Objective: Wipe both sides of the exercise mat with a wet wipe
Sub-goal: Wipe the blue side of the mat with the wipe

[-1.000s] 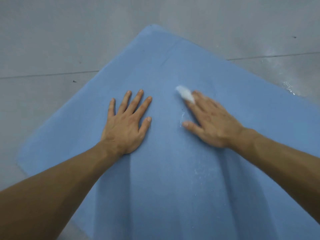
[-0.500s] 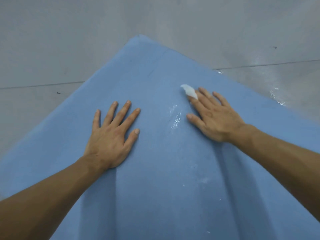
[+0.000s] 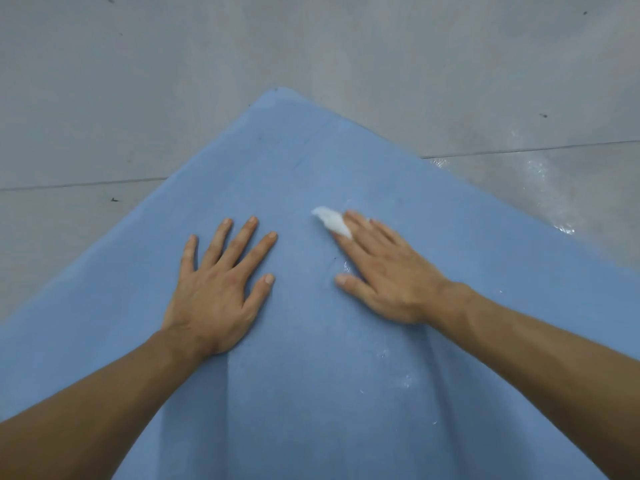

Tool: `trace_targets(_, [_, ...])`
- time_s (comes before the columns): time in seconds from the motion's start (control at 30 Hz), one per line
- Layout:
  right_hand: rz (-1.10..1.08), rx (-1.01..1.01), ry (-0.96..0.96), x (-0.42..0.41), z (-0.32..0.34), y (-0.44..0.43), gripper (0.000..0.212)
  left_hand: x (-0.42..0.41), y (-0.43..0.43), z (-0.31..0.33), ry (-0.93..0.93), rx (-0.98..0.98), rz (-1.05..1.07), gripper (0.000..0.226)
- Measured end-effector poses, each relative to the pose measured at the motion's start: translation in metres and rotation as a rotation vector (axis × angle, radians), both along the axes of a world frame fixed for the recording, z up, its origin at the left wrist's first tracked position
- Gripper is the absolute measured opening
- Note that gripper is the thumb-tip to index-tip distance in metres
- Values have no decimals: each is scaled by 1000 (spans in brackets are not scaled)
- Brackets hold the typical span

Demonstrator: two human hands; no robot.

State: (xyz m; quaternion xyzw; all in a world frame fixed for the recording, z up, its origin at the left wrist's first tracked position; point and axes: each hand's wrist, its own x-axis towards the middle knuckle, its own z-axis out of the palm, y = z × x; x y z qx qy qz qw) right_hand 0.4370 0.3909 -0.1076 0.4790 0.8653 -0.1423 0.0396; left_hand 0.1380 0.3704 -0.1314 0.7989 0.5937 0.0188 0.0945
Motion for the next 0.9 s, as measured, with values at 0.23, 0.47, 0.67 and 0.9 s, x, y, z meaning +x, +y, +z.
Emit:
trace_targets(0.23, [248, 14, -91, 27, 4, -12, 76, 1, 0, 1, 14, -3, 21, 61])
trace_targets(0.47, [-540, 2, -126, 76, 0, 85, 75, 1, 0, 0, 20, -1, 13, 60])
trace_targets(0.67, [-300, -89, 7, 21, 0, 58, 84, 0, 0, 0, 16, -7, 15, 60])
trace_targets(0.9, [291, -18, -18, -4, 4, -35, 76, 1, 2, 1, 9, -8, 15, 61])
